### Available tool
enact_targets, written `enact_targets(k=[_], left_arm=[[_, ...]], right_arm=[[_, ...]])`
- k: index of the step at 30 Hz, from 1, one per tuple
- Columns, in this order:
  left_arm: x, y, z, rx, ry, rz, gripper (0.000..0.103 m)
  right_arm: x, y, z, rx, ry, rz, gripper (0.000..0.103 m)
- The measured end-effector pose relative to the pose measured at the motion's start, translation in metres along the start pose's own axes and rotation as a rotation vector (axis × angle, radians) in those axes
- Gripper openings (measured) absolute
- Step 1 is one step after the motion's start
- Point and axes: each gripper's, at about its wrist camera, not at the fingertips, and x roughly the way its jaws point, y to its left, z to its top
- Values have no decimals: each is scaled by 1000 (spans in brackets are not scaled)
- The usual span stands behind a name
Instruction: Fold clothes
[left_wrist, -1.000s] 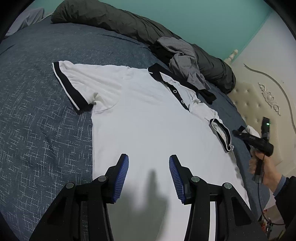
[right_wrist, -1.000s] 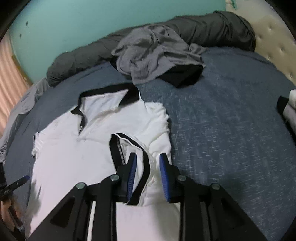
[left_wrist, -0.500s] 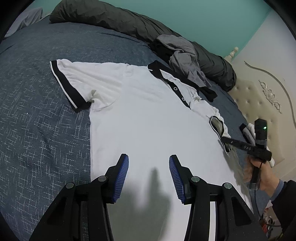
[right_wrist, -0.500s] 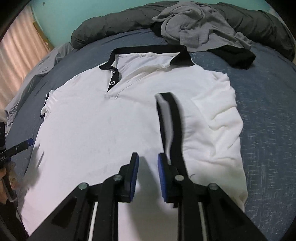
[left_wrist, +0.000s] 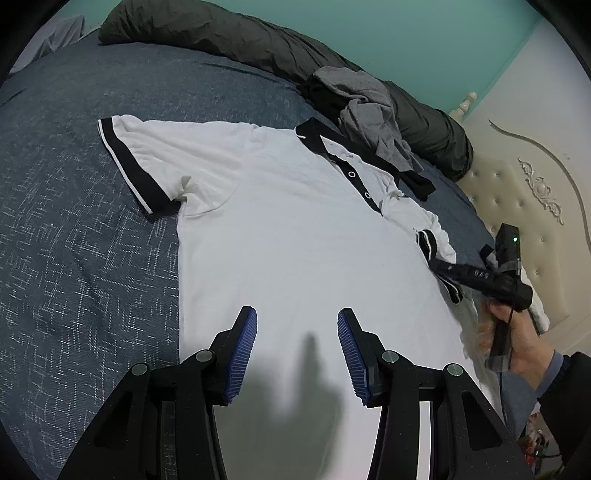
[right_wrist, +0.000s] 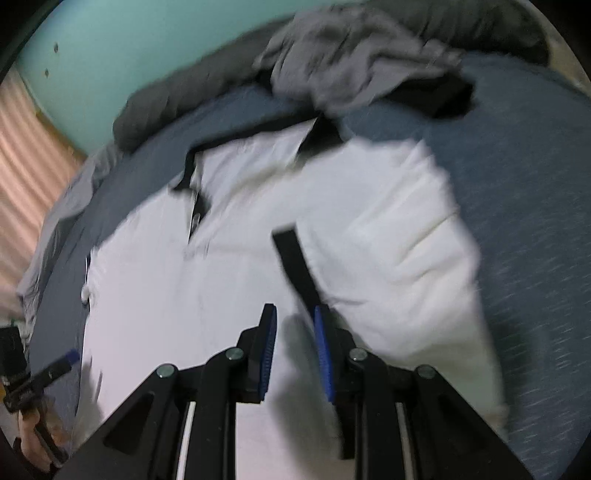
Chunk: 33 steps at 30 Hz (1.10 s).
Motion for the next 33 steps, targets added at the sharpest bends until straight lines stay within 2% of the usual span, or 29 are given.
enact_targets(k=[3,6,8,11,13,14,16,17,20,22,25,27,29,33], left_arm=[[0,-1,0,4,0,-3,50],[-3,-3,0,7,-6,-7,50],[-3,-4,1,10,-9,-12,50],[-3,-8,0,26,-10,-13,50],[-3,-11,1,35,-5,-15,50],[-2,-13,1,38,-1,-18,50],[-2,-17,3,44,3,-18,50],[-2,-22,4,48,-1,-14,50],[2,-37,11,58,14,-27,50],[12,-52,19,79,33,-30,50],[37,-82,39,111,73,-55,50],[58,-106,53,134,104,-81,50],[85,-135,69,174,138,-96,50],[132,-180,95,225,193,-123,50]], right_arm=[[5,13,-9,-44,29,17,21],[-8,14,-12,-29,-12,35,21],[-24,9,-14,-16,-75,38,21],[-42,-9,-13,47,-135,-5,21],[-46,-28,-16,125,-126,-45,21],[-41,-36,-19,157,-91,-51,21],[-29,-49,-31,199,4,-15,21],[-31,-51,-38,206,-7,4,21],[-50,-61,-55,262,-112,74,21],[-66,-70,-65,333,-184,72,21],[-84,-85,-77,416,-246,19,23],[-94,-97,-84,469,-274,-7,33],[-94,-108,-92,535,-281,-1,42],[-92,-118,-94,623,-283,80,43]])
